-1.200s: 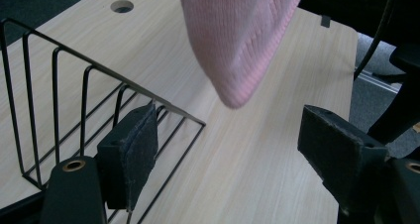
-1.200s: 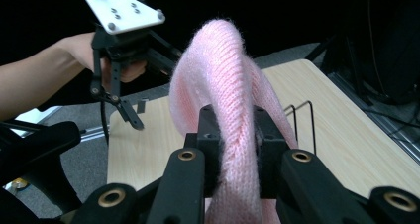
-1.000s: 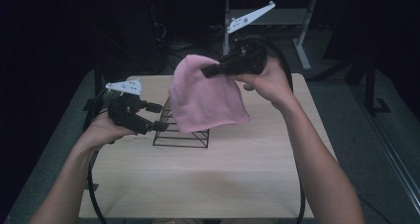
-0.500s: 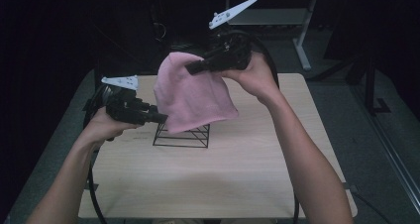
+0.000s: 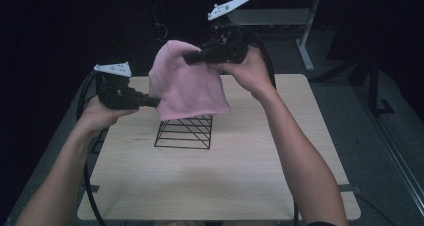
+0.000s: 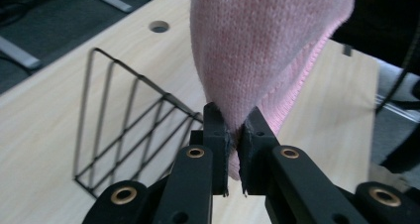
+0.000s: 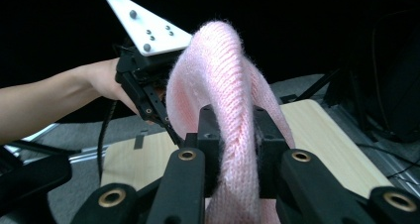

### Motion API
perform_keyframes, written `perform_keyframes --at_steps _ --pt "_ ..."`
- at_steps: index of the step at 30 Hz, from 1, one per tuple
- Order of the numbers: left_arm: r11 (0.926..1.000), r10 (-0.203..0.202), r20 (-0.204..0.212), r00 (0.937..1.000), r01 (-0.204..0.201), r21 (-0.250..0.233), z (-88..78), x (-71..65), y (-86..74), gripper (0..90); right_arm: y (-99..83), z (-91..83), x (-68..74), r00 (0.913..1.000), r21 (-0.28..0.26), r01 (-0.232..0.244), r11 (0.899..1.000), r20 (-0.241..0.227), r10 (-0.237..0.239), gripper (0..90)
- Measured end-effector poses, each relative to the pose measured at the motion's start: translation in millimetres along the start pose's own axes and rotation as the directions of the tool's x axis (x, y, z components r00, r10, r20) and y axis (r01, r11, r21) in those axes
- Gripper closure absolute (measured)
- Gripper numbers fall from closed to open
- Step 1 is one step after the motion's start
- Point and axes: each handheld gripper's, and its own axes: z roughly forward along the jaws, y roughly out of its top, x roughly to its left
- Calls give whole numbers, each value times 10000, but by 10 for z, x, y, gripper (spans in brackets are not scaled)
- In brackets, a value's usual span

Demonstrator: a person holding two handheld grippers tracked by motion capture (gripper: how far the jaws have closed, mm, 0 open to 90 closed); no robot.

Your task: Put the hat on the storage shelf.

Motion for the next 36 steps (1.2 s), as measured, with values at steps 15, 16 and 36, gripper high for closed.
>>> perform_keyframes --at_steps 15,16,36 --pt "9997 -117 -960 9953 138 206 45 199 -5 841 -45 156 -241 9988 -72 -348 9994 341 350 782" --pt "9995 -131 -971 9952 158 264 59 217 -12 840 -54 173 -261 9988 -61 -355 9993 344 357 782" --pt "9965 -29 -1384 9904 144 823 242 313 -82 837 -281 311 -434 9971 -8 -719 9974 235 719 779"
